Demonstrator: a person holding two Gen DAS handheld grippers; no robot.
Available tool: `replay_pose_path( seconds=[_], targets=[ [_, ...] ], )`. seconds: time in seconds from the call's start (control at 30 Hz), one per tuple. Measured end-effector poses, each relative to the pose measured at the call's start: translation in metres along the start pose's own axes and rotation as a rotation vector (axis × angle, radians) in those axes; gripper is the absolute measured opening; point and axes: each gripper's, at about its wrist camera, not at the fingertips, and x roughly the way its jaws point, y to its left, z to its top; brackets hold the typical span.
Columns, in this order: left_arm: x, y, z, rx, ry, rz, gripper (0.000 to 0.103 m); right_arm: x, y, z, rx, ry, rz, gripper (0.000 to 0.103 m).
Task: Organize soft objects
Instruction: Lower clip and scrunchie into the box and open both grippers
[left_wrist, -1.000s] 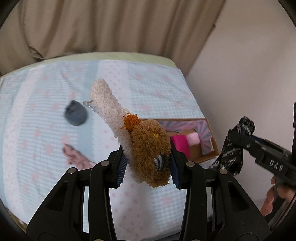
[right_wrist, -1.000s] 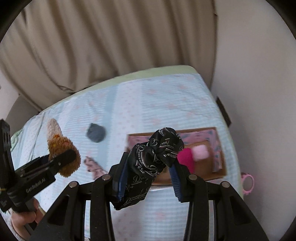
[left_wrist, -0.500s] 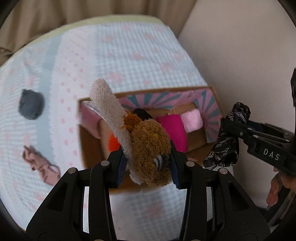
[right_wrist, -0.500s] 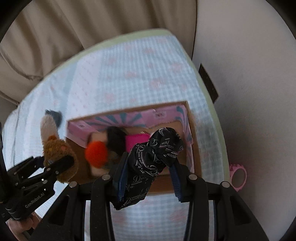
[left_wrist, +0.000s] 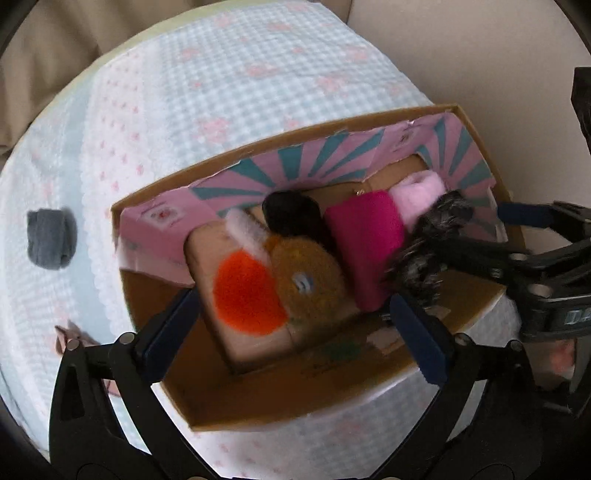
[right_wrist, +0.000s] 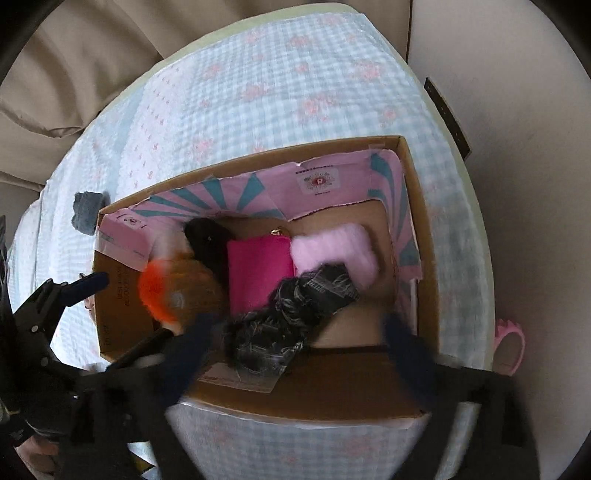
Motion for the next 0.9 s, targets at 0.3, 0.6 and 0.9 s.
replay_pose_path(
  seconds=[0.3,0.6,0.9],
  targets=[
    [-0.017,0.019,-0.014,-0.066,-0.011,-0.006,0.103,-0.009,-0.004,-0.007,0.027,-0.029,0.017,0.103],
    [-0.063,0.031,-0.023,-0.097,-0.095,-0.01,0.103,-0.046,0.014,-0.011,0.004,-0.116,-0.031,0.103],
    [-0.144,0.055,-0.05,-0.133,-0.208,0.007,0.103,-0.111,0.067,-0.028,-0.067,-0.214,-0.074,0.103]
  ],
)
